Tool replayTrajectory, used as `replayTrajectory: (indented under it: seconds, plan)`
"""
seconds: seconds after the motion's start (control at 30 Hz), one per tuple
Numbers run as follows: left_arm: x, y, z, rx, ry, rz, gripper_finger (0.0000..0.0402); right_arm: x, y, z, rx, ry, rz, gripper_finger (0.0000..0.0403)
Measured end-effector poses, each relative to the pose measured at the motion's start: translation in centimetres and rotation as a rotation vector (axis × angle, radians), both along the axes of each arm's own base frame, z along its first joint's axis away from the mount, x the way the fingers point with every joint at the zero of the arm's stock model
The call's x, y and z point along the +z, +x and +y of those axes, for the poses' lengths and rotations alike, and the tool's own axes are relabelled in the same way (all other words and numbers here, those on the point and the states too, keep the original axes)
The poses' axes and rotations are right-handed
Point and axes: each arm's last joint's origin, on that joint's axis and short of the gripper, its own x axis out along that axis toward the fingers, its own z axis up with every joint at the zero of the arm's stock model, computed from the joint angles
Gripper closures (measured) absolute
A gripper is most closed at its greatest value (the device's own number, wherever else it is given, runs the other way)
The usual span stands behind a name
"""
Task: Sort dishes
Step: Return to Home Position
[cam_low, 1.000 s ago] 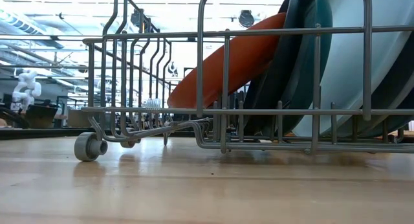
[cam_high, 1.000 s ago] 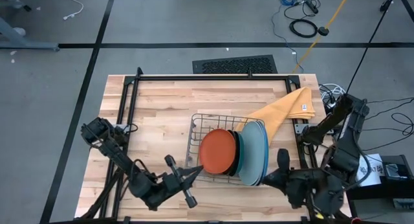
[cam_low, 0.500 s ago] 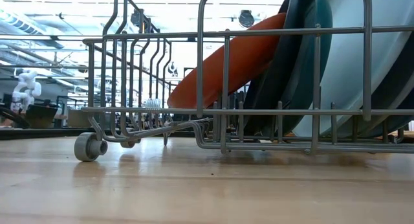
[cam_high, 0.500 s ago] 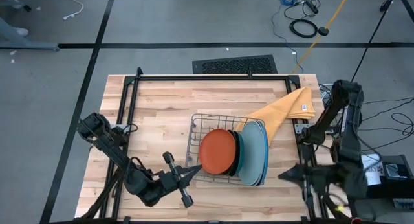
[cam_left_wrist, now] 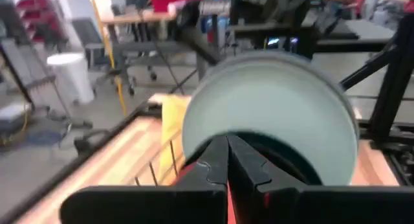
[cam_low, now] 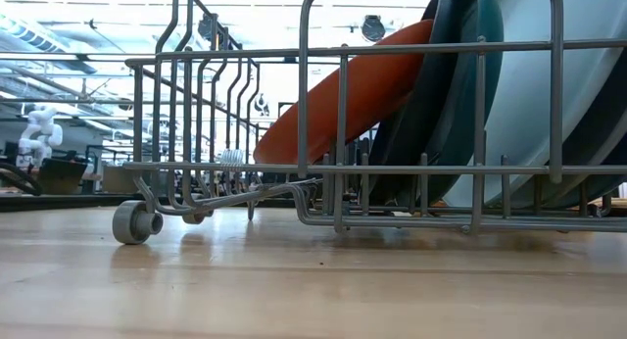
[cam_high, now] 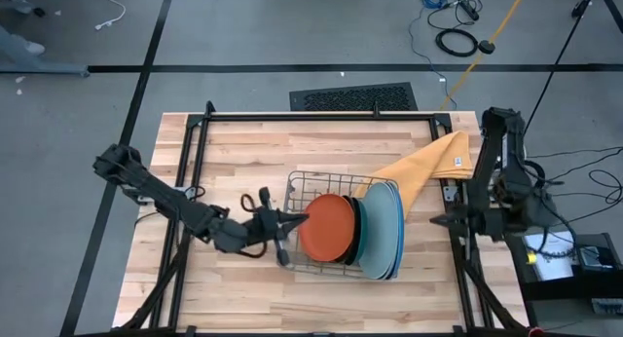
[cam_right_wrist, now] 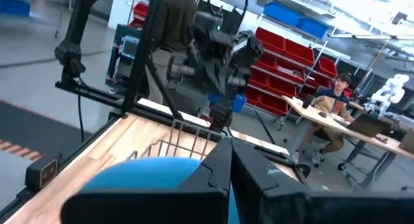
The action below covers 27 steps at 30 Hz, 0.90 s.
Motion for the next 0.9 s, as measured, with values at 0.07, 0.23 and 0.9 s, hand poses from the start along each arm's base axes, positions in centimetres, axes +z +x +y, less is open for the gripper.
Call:
replayTrajectory:
  seconds: [0.07, 0.23, 0.9]
  plan:
    - [0.9, -0.4, 0.4, -0.020, 0.040, -0.013, 0.0401, -1.1, 0.0, -0.9, -0.010, 0.037, -0.010, 0.0403]
    - [2.7, -1.6, 1.9, -0.063, 0.069, -0.073, 0.0401, -4.3, 0.1, -2.7, 0.007, 0.130, -0.081, 0.0403]
    - [-11.0, -13.1, 9.4, 0.016, -0.085, -0.297, 0.0402, -10.5, -1.0, -6.7, -0.012, 0.175, -0.258, 0.0403]
